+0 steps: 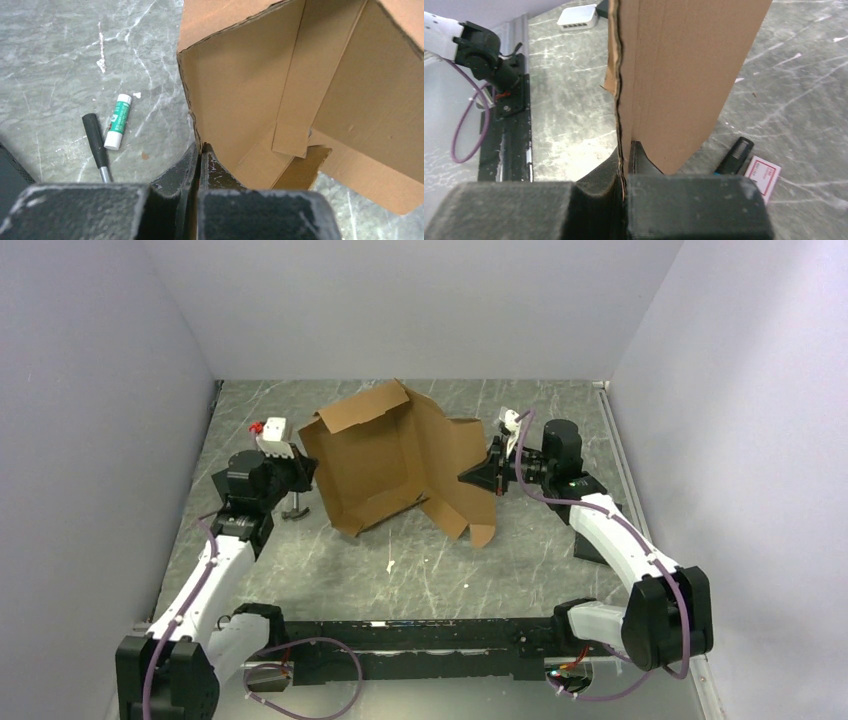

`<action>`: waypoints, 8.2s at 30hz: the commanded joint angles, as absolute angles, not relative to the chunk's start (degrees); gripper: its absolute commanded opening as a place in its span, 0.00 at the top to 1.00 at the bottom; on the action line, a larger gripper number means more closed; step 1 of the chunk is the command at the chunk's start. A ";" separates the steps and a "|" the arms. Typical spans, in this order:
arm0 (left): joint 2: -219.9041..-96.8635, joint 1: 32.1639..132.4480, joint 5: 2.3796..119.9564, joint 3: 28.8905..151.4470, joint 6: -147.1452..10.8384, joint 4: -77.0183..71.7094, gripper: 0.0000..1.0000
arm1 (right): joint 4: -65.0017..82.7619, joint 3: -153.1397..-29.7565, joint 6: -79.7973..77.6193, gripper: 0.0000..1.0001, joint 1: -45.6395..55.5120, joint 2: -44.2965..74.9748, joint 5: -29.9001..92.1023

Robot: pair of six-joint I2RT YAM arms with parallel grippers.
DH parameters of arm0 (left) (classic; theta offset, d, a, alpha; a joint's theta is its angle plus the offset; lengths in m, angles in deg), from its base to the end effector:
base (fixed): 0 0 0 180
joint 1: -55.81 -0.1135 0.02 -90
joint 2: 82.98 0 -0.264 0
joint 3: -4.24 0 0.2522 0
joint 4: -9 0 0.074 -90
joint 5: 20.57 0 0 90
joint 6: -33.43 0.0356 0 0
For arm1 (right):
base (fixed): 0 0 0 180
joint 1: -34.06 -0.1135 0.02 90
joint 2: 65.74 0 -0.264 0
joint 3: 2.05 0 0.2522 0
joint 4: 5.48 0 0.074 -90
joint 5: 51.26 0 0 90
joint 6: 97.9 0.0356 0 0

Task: Fold the paper box

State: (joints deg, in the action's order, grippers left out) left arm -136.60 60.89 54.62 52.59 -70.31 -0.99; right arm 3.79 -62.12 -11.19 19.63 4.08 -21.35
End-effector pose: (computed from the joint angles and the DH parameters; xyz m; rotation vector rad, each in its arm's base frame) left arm 0.2175 -0.0285 0.2743 0.0433 1.8530 -0.4668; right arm 0.2482 0.0957 0.2887 -0.9739 1.6035 1.1185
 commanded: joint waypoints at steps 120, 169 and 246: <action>-137.65 78.48 63.89 45.51 -51.87 18.25 0.90 | 53.75 -128.17 -67.85 0.17 -9.37 36.01 22.39; -147.03 92.30 102.23 45.14 -52.45 32.58 1.00 | 49.63 -129.72 -64.60 0.15 -10.57 38.94 26.17; -147.30 75.39 61.73 41.23 -66.48 44.59 0.11 | 46.08 -123.30 -70.92 0.44 -8.30 38.52 23.45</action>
State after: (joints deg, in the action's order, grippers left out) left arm -144.89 76.89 66.84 36.24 -67.71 37.11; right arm 47.14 -123.89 -71.15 -8.02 41.22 23.41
